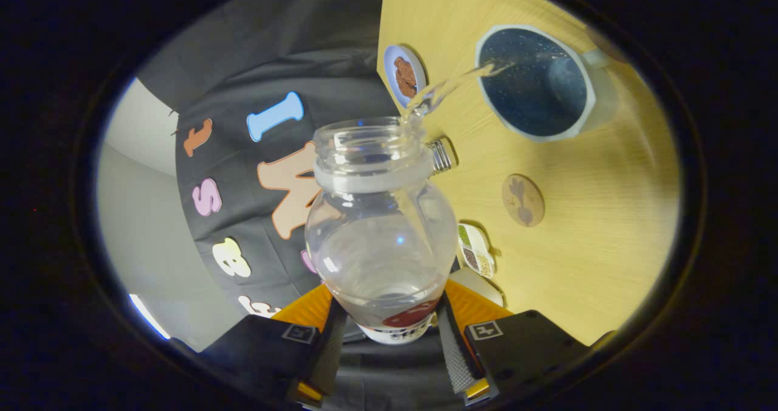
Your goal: Take the bottle from table, then pour the juice into the cup, finally place the bottle on the coaster
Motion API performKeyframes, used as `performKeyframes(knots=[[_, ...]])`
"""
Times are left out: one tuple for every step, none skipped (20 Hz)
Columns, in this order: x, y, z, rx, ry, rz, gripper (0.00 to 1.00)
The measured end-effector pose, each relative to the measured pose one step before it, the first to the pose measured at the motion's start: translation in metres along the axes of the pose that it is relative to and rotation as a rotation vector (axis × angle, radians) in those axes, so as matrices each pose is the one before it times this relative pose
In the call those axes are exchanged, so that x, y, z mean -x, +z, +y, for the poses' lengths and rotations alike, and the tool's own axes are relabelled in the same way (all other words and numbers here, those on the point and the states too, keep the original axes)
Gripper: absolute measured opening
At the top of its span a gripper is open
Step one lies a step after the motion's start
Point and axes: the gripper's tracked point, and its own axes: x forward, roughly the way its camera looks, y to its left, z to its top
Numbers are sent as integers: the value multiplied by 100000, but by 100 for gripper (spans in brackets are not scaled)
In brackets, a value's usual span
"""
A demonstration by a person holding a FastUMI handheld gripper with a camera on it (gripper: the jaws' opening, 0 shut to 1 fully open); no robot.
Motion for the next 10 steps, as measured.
performKeyframes(knots=[[-38,-33,105,-583,36,-84,75],[16,-37,173,-430,97,74,75],[102,-16,203,-420,52,184,75],[28,0,93,-237,-48,161,75],[67,7,188,-6,-40,149,75],[31,-34,56,-198,-198,192,75],[55,-2,76,-488,-141,239,75],[-1,-98,247,-534,57,184,75],[-84,-7,134,-502,-238,212,75],[-92,-82,66,-242,-306,123,75]])
